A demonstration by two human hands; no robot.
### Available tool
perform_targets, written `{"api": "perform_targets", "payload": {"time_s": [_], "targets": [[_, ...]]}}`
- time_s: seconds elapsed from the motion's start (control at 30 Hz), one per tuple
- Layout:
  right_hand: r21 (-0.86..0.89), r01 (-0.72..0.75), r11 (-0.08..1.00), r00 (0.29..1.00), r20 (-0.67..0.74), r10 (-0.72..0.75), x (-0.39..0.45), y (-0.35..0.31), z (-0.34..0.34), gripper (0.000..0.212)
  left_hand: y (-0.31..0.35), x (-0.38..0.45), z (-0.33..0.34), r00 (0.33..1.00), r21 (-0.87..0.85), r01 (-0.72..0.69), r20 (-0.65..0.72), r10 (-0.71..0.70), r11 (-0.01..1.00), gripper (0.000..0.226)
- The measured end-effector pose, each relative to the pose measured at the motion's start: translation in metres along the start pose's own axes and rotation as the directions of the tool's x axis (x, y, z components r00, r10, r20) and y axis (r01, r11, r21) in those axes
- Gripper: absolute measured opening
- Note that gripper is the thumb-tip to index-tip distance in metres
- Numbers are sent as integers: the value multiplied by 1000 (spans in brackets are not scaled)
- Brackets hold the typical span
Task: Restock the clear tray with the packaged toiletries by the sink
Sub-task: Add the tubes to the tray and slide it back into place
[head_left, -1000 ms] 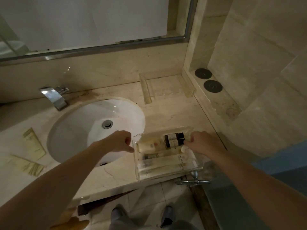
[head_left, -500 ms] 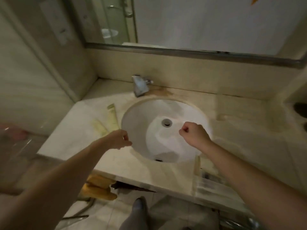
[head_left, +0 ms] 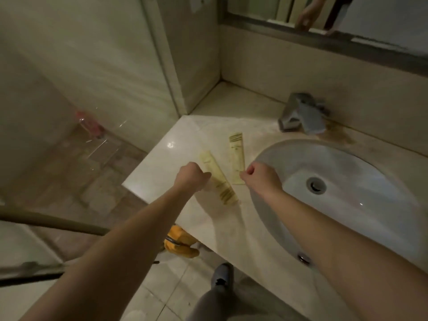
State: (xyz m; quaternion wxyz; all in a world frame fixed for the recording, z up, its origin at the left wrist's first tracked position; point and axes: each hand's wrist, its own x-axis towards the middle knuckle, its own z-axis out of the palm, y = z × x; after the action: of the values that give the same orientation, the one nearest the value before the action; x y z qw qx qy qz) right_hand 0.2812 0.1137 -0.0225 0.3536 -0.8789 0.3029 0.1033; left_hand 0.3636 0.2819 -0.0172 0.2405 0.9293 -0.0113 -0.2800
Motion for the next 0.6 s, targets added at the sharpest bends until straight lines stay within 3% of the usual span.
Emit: {"api": "perform_targets", "payload": {"time_s": [0.13,0.33,0.43,0.6], "targets": [[-80,-96,992,993,-74,91,30,-21,14,44,12,25,2,998,-14,57,-30,-57,998,42],[-131,-210,969,974,-113,196,41,-20,24,73,24,33,10,998,133,60,-6,-59,989,48],[-57,-265,962,961,-91,260,43,-16,21,73,25,35,10,997,109,76,17,-78,991,46],[158,-315,936,947,-13,321,50,-5,12,54,29,38,11,993,25,112,38,-112,993,41]]}}
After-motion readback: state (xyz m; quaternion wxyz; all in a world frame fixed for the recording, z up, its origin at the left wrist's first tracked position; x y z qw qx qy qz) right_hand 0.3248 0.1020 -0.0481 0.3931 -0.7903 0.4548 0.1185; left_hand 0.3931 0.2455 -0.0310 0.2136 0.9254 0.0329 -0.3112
